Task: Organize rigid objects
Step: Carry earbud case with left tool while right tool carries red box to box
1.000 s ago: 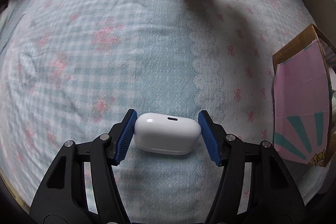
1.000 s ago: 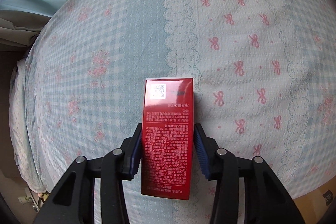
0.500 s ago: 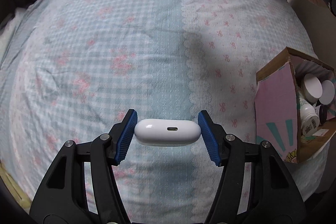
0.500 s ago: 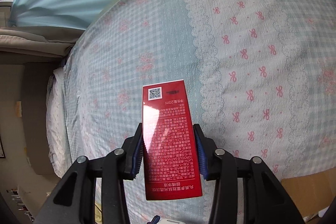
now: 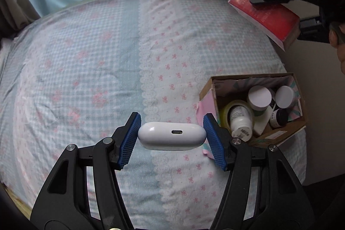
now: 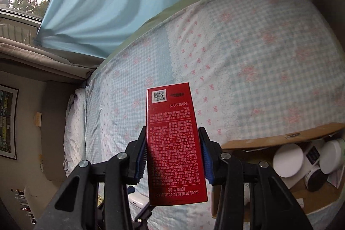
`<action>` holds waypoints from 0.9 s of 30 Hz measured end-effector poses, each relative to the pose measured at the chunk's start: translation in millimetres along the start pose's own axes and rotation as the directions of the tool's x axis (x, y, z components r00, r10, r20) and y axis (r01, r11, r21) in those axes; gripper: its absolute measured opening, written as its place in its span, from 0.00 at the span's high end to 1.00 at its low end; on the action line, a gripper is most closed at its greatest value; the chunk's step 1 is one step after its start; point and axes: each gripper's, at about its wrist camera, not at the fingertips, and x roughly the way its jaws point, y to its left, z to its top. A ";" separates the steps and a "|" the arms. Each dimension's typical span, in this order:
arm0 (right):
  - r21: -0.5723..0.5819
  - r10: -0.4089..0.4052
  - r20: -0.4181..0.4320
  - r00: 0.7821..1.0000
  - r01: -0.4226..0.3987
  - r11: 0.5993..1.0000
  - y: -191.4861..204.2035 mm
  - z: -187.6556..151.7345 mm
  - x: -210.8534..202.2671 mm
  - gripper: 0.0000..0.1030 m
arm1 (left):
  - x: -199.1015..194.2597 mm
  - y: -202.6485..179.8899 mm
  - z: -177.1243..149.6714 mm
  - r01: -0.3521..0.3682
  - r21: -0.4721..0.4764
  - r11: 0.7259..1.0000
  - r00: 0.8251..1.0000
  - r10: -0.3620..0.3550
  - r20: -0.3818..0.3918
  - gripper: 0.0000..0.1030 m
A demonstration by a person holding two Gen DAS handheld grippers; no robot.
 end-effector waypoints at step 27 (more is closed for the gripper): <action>0.438 -0.014 0.062 0.998 -0.015 0.899 -220.4 -115.0 -68.6 0.61 | 88.6 -171.9 47.5 0.115 0.202 0.973 0.988 -0.091 -0.128 0.44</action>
